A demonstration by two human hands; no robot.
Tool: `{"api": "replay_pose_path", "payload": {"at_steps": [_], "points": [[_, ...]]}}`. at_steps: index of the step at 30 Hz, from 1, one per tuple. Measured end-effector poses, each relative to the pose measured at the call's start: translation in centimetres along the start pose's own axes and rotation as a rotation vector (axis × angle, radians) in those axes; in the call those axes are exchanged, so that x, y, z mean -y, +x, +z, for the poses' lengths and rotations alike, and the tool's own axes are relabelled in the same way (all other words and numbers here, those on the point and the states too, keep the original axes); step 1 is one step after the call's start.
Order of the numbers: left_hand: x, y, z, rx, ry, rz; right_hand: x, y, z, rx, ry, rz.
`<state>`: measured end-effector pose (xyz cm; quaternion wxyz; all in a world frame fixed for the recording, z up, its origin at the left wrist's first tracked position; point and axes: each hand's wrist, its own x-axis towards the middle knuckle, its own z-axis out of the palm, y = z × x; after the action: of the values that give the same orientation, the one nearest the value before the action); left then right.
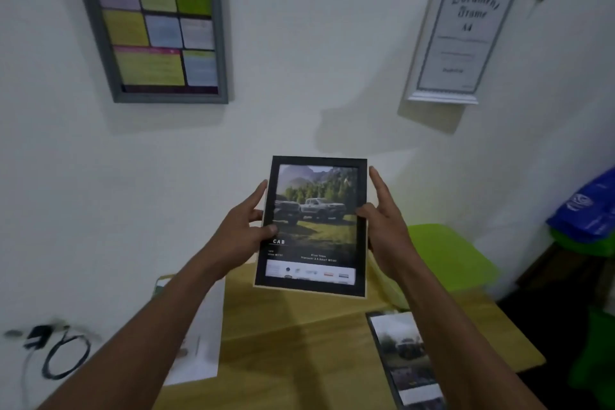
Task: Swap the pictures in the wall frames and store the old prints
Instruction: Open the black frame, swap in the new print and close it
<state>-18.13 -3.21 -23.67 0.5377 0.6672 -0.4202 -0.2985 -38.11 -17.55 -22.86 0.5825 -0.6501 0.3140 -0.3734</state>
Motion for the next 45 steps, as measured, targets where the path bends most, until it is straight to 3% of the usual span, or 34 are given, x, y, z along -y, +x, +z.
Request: {"api": "replay_pose_path", "payload": {"at_steps": [7, 11, 17, 28, 45], "points": [[-6.8, 3.0, -0.1, -0.047, -0.08, 0.185, 6.1, 5.1, -2.8, 0.116, 0.074, -0.123], [-11.2, 6.3, 0.7, -0.147, -0.012, 0.302, 9.9, 8.7, -4.8, 0.218, 0.056, -0.239], [-16.8, 13.0, 2.2, -0.297, 0.112, 0.464, 15.2, 15.6, -7.4, 0.202, -0.06, -0.393], [-20.1, 22.3, 1.5, -0.523, 0.234, 0.509, 17.5, 26.8, -5.7, 0.151, -0.085, -0.517], [-21.0, 28.0, 0.1, -0.588, 0.302, 0.564, 18.0, 33.1, -4.2, 0.142, -0.06, -0.613]]}}
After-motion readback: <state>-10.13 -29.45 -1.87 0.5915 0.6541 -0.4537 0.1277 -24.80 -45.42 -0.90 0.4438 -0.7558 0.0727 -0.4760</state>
